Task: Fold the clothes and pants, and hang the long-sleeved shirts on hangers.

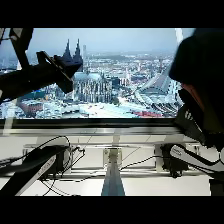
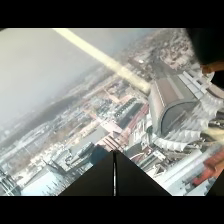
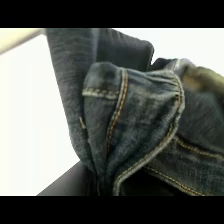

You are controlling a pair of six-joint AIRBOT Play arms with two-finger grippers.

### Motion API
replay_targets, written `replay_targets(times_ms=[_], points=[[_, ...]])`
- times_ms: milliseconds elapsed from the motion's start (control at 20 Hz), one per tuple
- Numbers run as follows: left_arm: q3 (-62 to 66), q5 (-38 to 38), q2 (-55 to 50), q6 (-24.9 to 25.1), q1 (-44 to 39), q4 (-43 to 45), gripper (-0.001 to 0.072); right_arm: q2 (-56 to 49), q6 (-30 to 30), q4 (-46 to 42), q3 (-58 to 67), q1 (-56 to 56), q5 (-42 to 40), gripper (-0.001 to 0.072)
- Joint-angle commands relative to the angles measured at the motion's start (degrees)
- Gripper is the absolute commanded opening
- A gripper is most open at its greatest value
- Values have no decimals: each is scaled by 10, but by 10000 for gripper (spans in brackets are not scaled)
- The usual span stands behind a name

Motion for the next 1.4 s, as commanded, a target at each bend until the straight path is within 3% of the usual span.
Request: replay_targets(times_ms=[0,100,300,350,450,500,550,700,800,850,900,950,1000,1200,1350], points=[[0,0,21,0,0,0,19,58,94,-124,-1,-178,68,27],[0,-6,21,0,0,0,19,60,94,-173,-5,-266,105,27],[0,-11,20,0,0,0,20,60,91,-176,-54,-393,142,28],[0,-11,19,0,0,0,20,60,92,-176,-71,-408,144,67],[0,-11,19,0,0,0,20,60,92,-169,-97,-420,146,430],[0,-11,19,0,0,0,20,60,92,-160,-105,-420,144,563],[0,-11,19,0,0,0,20,60,92,-144,-110,-420,141,581],[0,-11,19,0,0,0,20,60,69,-88,-110,-420,113,579],[0,-11,19,0,0,0,20,60,35,-6,-110,-418,83,545],[0,-11,19,0,0,0,20,60,17,28,-110,-414,71,488],[0,-11,19,0,0,0,20,60,-7,67,-110,-403,61,263],[0,-11,19,0,0,0,20,60,-28,99,-110,-386,56,93],[0,-11,19,0,0,0,20,60,-48,122,-110,-361,52,31],[0,-11,19,0,0,0,20,60,-79,131,-108,-212,40,27],[0,-11,19,0,0,0,20,60,-84,78,-108,-73,18,27]])
